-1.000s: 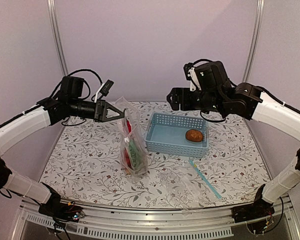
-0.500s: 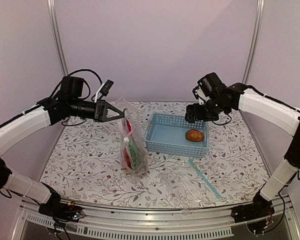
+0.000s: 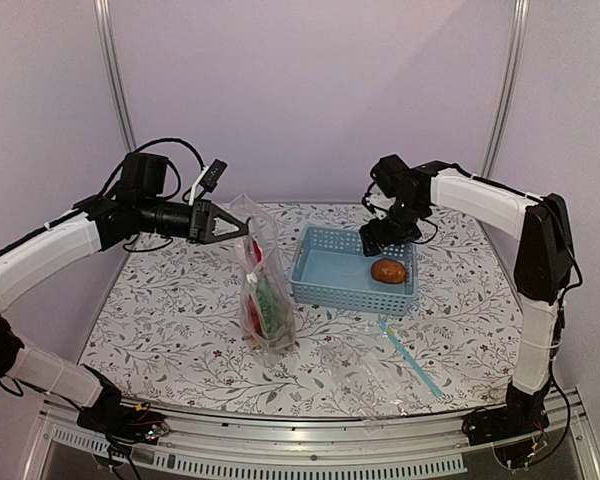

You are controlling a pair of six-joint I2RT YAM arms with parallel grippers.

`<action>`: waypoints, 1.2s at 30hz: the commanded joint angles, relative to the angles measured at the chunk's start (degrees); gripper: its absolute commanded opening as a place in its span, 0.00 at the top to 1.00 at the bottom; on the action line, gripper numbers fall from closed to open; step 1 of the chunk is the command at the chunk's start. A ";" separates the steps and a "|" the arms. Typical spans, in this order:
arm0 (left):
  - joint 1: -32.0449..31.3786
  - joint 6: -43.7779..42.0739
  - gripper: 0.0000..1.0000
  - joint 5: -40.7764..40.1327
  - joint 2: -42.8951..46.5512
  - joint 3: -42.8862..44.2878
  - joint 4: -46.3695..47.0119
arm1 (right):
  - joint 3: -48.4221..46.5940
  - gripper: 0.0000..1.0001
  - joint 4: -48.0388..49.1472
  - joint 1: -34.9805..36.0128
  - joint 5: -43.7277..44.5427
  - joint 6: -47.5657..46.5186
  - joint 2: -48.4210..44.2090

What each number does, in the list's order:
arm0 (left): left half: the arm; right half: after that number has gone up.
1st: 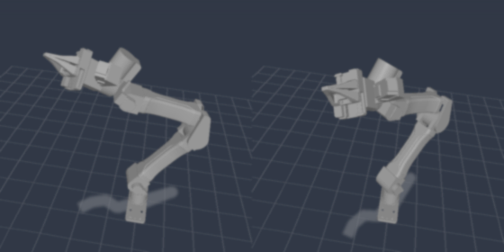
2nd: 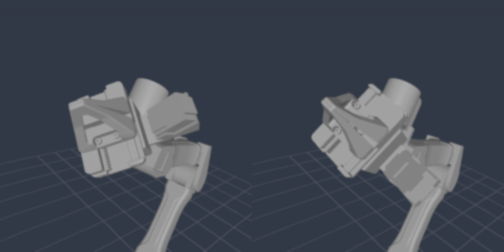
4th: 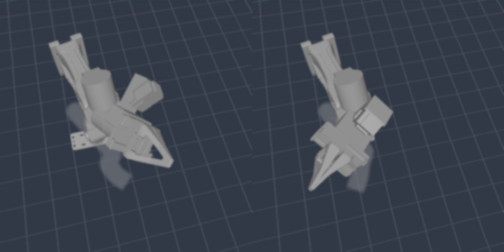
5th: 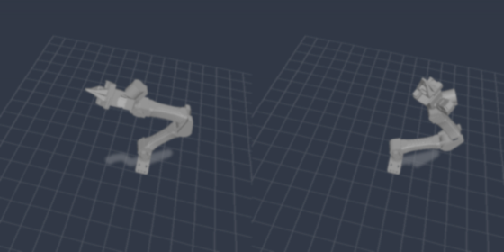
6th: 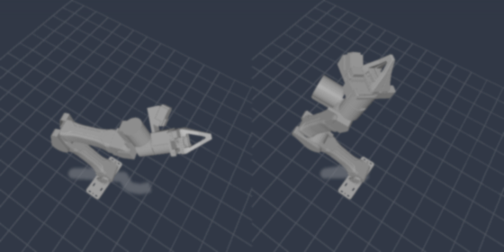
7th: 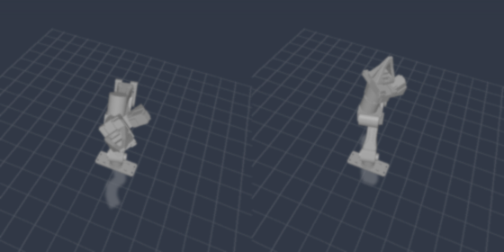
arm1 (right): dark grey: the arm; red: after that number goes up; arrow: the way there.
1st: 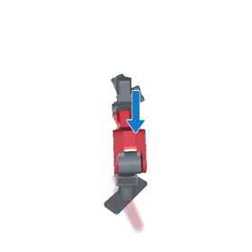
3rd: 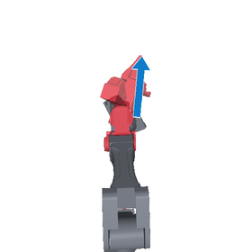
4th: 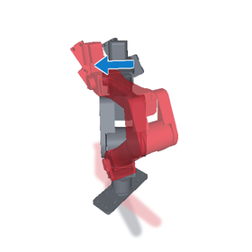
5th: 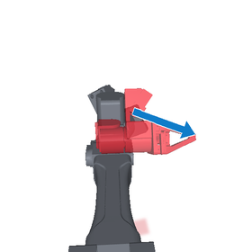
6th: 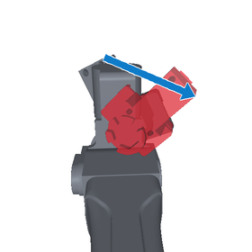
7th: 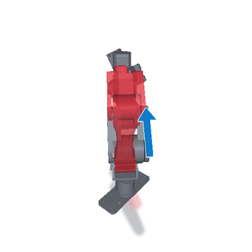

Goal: Place the food in the zip-top bag and seal the zipper
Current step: Adjust the fake vegetable in the bin, then pick up the fake vegetable from the bin.

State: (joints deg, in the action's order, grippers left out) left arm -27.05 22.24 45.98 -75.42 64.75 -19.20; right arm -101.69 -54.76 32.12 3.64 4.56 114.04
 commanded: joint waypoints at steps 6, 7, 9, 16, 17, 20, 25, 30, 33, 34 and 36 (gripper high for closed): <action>0.14 -1.17 1.00 0.07 1.08 0.02 -0.74 | -4.03 0.13 -5.86 -3.15 -2.48 -8.85 9.34; 0.12 -1.14 1.00 0.10 0.98 0.02 -0.73 | -4.04 0.14 -5.68 -3.24 -2.15 -9.21 9.92; 0.09 -1.14 1.00 0.24 0.76 0.02 -0.69 | -4.11 0.14 -5.39 -3.21 -1.08 -9.80 11.13; 0.15 -1.31 1.00 -0.07 0.45 0.02 -0.92 | -3.56 0.17 -4.22 -2.81 -2.96 -9.83 12.36; 0.15 -1.29 1.00 0.09 0.28 0.02 -0.93 | -3.43 0.17 -4.21 -2.43 -2.98 -9.83 12.35; 0.15 -1.15 1.00 0.21 0.05 0.04 -0.93 | -3.05 0.18 -4.10 -0.98 -2.34 -9.87 12.30; 0.15 -1.05 1.00 0.34 -0.09 0.11 -0.84 | -2.89 0.18 -1.47 -0.28 2.51 -8.39 12.73; 0.15 -1.07 1.00 0.24 0.05 0.05 -0.92 | -4.09 0.16 -0.60 -0.32 4.27 -7.11 14.04; 0.15 -1.12 1.00 0.32 0.09 0.03 -0.92 | -4.20 0.16 0.10 -0.32 3.83 -7.27 14.57; 0.15 -1.14 1.00 0.32 0.09 0.10 -0.93 | -4.27 0.16 0.17 -0.24 3.66 -7.36 14.75; 0.13 -1.15 1.00 0.27 0.17 0.07 -0.91 | -4.45 0.16 0.36 -0.23 3.54 -7.37 15.19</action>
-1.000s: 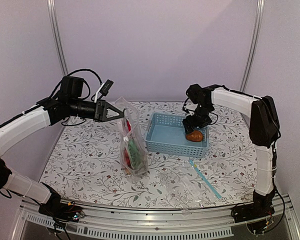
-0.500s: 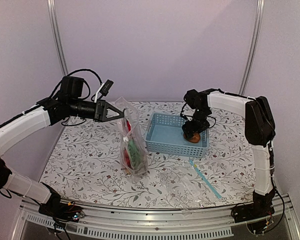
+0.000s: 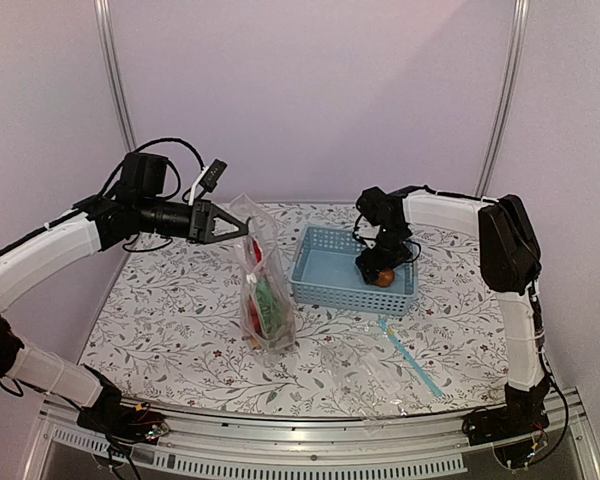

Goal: Place the food in the zip-top bag and seal the zipper
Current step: Pick up the fake vegetable from the bin.

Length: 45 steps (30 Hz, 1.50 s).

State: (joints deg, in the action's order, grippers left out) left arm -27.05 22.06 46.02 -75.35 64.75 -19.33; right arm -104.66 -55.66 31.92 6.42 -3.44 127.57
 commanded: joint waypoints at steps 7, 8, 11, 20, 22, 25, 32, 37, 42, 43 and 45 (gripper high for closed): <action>0.15 -1.01 1.00 0.26 0.36 0.05 -0.80 | -1.51 0.25 1.70 -0.07 0.75 1.11 2.55; 0.15 -1.05 1.00 0.29 0.37 0.06 -0.79 | -1.49 0.27 1.71 -0.10 0.87 1.15 2.54; 0.11 -1.03 1.00 0.25 0.34 0.09 -0.78 | -1.59 0.32 1.70 -0.09 1.09 1.29 2.51; 0.11 -1.07 1.00 0.05 0.74 0.03 -0.94 | -1.68 0.37 0.93 -0.03 -3.51 2.07 -1.01; 0.08 -1.23 1.00 -0.25 0.74 -0.02 -0.96 | -1.56 0.37 0.73 -0.05 -4.35 2.35 -2.79; 0.15 -1.06 1.00 -0.02 0.60 -0.06 -0.89 | -0.75 0.37 0.83 -0.06 -5.66 2.84 -5.93; 0.11 -1.24 1.00 -0.41 0.72 -0.15 -0.69 | 2.79 0.38 1.68 -0.13 -9.34 3.18 -13.71; 0.14 -1.41 1.00 -0.58 0.71 -0.22 -0.71 | 4.25 0.38 1.66 -0.09 -11.11 3.64 -18.11; 0.09 -1.34 1.00 -0.37 0.70 -0.24 -0.55 | 4.16 0.38 2.28 1.00 -15.96 9.02 -24.38; 0.08 -1.32 1.00 -0.31 0.75 -0.24 -0.51 | 4.10 0.38 2.82 1.65 -16.75 10.18 -25.59; 0.02 -1.25 1.00 -0.10 0.79 -0.28 -0.40 | 3.47 0.38 3.55 3.69 -17.21 12.32 -28.37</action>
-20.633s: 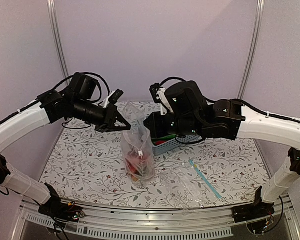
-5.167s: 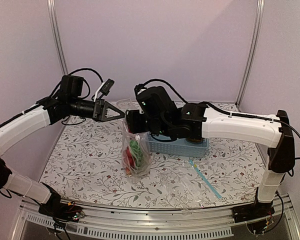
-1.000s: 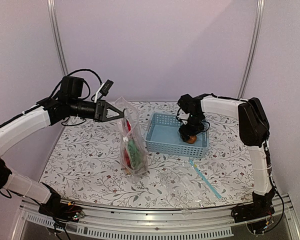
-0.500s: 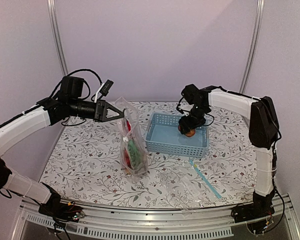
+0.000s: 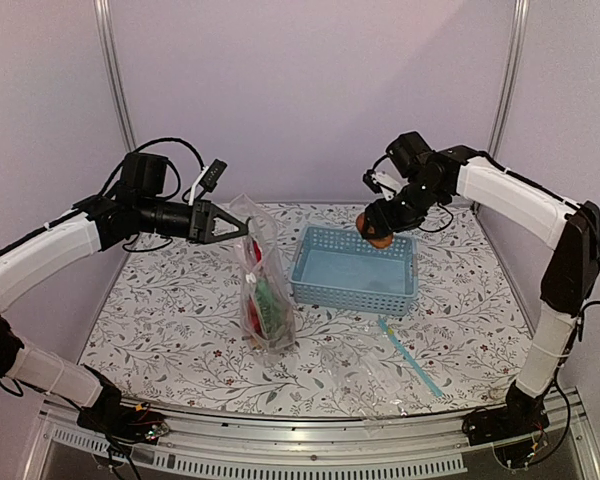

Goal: Place the food in the zip-top bag and seal the zipper
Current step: Pick up the fake vegetable from the bin.

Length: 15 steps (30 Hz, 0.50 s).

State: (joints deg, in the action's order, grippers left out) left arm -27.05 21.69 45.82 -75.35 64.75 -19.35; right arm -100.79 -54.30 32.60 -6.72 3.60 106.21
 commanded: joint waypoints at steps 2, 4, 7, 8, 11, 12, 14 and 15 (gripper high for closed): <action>0.06 -0.78 1.00 0.43 0.88 -0.33 -0.14 | -1.78 0.38 2.68 5.49 -3.94 6.70 -9.91; -0.08 -0.63 1.00 0.75 1.11 -0.41 0.13 | -3.03 0.38 3.35 8.29 -2.84 8.33 -12.39; -0.19 -0.39 1.00 1.48 1.35 -0.65 0.81 | -4.31 0.38 5.66 13.07 -0.81 10.64 -14.30; -0.27 -0.34 1.00 1.85 1.43 -0.74 1.12 | -4.52 0.38 6.76 14.78 -0.35 11.21 -14.83; -0.82 0.00 1.00 2.71 1.89 -1.09 2.13 | -5.22 0.38 10.66 19.53 1.61 13.17 -14.53; -1.00 -0.04 1.00 2.85 2.00 -1.18 2.38 | -5.70 0.38 11.71 20.97 2.42 13.68 -14.12; -1.44 -0.16 1.00 3.27 2.23 -1.25 2.60 | -7.31 0.38 13.31 23.50 4.47 14.18 -12.75; -1.63 -0.30 1.00 3.38 2.44 -1.29 2.71 | -7.84 0.38 13.86 24.60 5.57 14.23 -11.46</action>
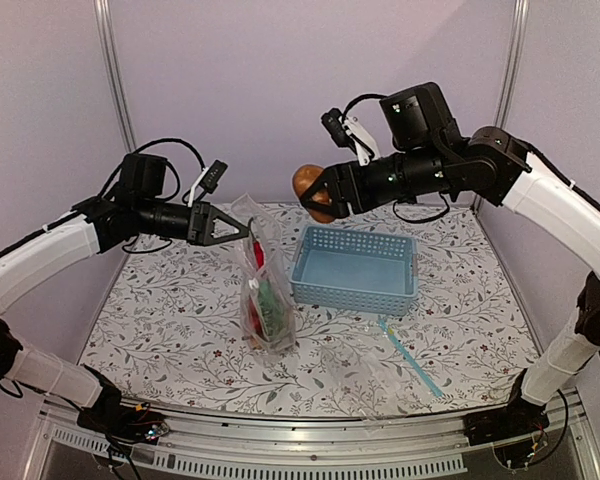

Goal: Place the food in the zip-top bag and seal the zipper
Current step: Pick up the fake vegetable from the bin, then place the fake vegetable in the zipper food storage bag.

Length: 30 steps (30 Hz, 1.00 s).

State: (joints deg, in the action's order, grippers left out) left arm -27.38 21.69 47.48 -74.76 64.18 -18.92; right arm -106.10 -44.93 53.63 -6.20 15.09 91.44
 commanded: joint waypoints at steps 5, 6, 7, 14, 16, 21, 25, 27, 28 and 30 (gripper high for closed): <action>-1.72 -0.91 1.00 1.83 2.55 -0.88 2.48 | -8.28 0.38 5.23 8.06 10.22 2.18 9.07; -1.72 -0.92 1.00 1.87 2.55 -0.90 2.47 | -9.30 0.38 5.24 8.82 11.31 1.81 9.96; -1.72 -0.91 1.00 1.87 2.60 -0.80 2.48 | -10.32 0.38 5.13 9.48 12.18 1.50 11.38; -1.77 -0.91 1.00 2.15 2.40 -0.81 2.61 | -14.64 0.37 4.33 11.12 16.04 1.12 17.56; -1.78 -0.91 1.00 2.12 2.41 -0.81 2.57 | -15.55 0.37 3.26 11.10 17.65 1.66 19.16; -1.81 -0.80 1.00 2.19 2.50 -0.80 2.61 | -17.36 0.37 -0.74 11.09 21.24 2.46 22.71; -1.80 -0.83 1.00 1.96 2.51 -0.88 2.58 | -17.31 0.35 -2.69 11.15 21.99 3.05 23.15; -1.81 -0.90 1.00 1.86 2.49 -0.90 2.62 | -17.34 0.35 -3.69 11.22 22.23 3.34 23.16; -1.81 -0.91 1.00 1.68 2.49 -0.90 2.60 | -17.30 0.35 -4.11 11.27 22.27 3.49 23.12; -1.82 -0.91 1.00 1.61 2.58 -0.92 2.57 | -17.30 0.35 -5.01 11.39 22.43 3.75 23.08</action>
State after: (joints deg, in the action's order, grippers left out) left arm -28.51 21.63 48.36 -73.34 63.55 -18.79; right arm -122.50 -45.52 64.58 14.61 17.80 113.30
